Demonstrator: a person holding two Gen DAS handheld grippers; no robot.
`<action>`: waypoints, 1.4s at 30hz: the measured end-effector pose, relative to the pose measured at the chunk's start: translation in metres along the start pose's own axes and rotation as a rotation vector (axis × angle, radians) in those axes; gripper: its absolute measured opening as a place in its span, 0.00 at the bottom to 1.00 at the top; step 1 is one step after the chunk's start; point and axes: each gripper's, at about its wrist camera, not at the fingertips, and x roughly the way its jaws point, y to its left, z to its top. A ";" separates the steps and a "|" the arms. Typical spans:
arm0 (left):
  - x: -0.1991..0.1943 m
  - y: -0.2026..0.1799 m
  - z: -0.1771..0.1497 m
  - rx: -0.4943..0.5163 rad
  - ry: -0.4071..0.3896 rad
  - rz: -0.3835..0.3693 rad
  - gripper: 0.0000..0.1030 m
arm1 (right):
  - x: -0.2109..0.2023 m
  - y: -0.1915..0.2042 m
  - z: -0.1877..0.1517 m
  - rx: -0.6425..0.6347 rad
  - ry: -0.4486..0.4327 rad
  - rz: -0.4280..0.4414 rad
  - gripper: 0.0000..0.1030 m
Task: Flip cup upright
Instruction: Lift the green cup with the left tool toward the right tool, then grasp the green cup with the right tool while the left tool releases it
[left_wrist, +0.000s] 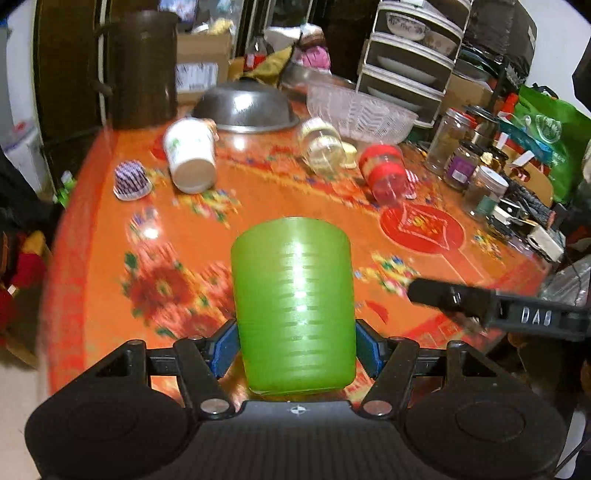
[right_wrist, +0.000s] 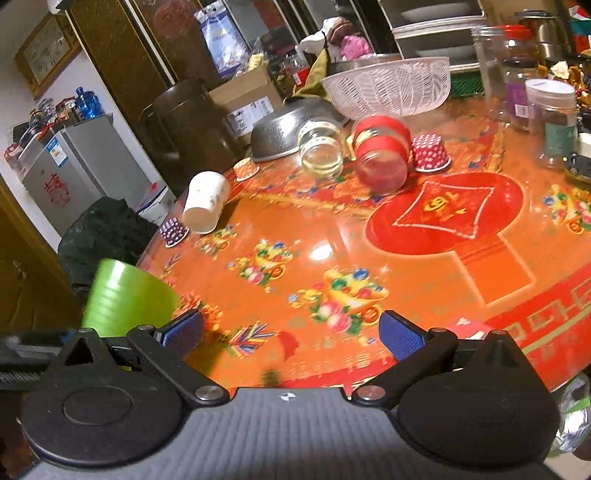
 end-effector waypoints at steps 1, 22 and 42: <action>0.002 -0.003 -0.004 -0.006 0.005 -0.008 0.66 | 0.000 0.002 0.000 -0.001 -0.002 -0.006 0.99; 0.016 0.001 -0.020 -0.044 -0.010 -0.064 0.66 | 0.050 0.058 0.024 0.092 0.281 0.100 0.89; 0.017 0.005 -0.021 -0.042 -0.012 -0.099 0.67 | 0.083 0.077 0.028 0.085 0.369 0.042 0.75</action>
